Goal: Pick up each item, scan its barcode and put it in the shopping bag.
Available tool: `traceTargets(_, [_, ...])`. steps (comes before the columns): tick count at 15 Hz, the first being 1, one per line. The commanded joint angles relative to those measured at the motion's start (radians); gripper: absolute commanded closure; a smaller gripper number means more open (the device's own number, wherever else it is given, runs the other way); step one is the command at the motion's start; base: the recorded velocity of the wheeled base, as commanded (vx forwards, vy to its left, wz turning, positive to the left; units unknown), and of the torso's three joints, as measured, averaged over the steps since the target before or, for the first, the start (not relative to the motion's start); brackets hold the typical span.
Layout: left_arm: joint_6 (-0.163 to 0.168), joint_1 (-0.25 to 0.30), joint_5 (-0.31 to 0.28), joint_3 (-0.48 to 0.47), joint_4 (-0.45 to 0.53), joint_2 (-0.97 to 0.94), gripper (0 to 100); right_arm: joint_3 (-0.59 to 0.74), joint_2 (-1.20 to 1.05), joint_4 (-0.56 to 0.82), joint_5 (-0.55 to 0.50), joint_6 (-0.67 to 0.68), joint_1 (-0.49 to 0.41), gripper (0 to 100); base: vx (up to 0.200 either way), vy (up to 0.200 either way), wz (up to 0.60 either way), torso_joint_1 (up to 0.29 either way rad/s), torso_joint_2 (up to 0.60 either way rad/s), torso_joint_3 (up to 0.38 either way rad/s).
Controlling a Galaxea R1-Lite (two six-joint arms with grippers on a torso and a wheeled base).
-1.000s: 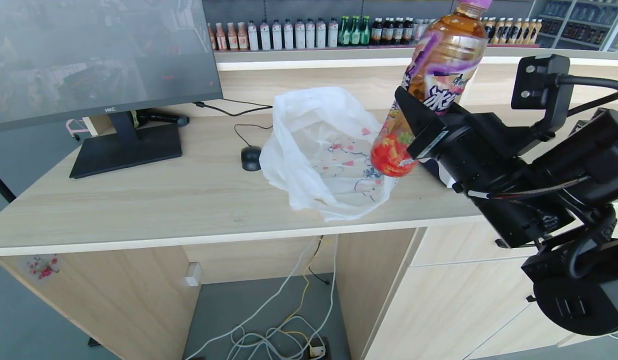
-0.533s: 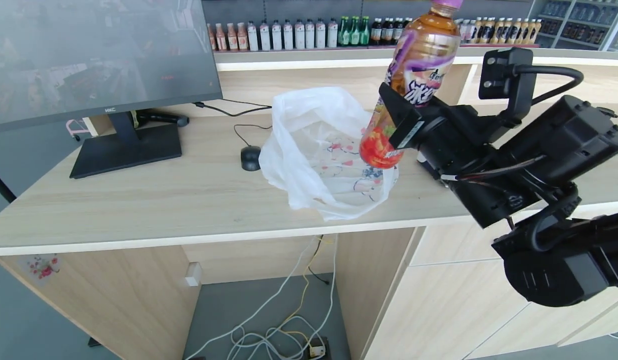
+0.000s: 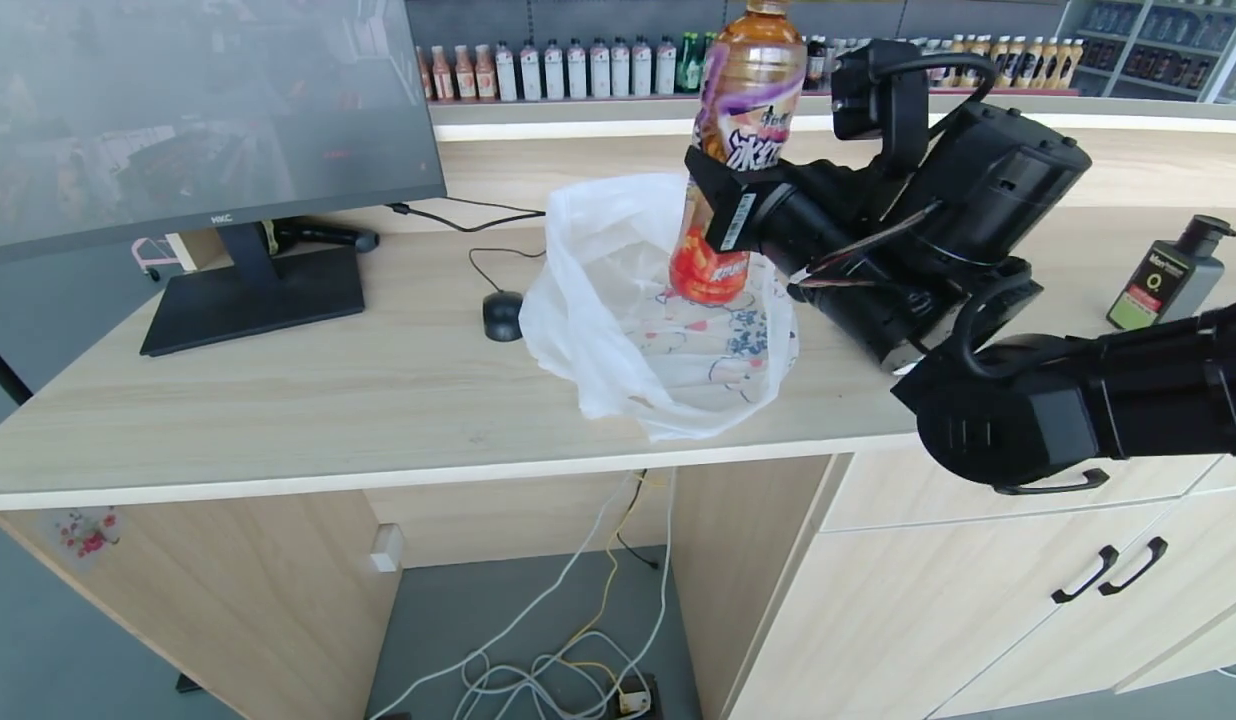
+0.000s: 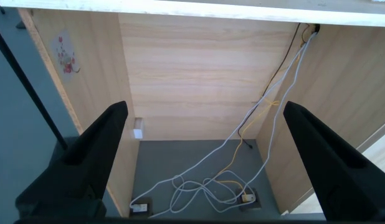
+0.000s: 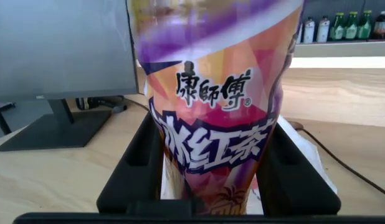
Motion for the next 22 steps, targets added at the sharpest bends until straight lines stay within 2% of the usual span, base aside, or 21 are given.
traceTargets(1, [0.0, 0.0, 0.0, 0.0, -0.001, 0.0, 0, -0.131, 0.098, 0.064, 0.001, 0.0, -0.001, 100, 0.0, 0.0, 0.0, 0.0, 0.0, 0.0])
traceTargets(4, [-0.001, 0.0, 0.0, 0.0, -0.001, 0.0, 0, -0.308, 0.211, 0.114, 0.001, 0.0, -0.006, 100, 0.0, 0.0, 0.0, 0.0, 0.0, 0.0])
traceTargets(8, [-0.001, 0.0, 0.0, 0.0, -0.001, 0.0, 0, -0.438, 0.286, 0.171, 0.002, -0.022, -0.006, 100, 0.0, 0.0, 0.0, 0.0, 0.0, 0.0])
traceTargets(22, [0.0, 0.0, 0.0, 0.0, -0.001, 0.0, 0, -0.515, 0.383, 0.165, 0.013, -0.031, 0.003, 100, 0.0, 0.0, 0.0, 0.0, 0.0, 0.0])
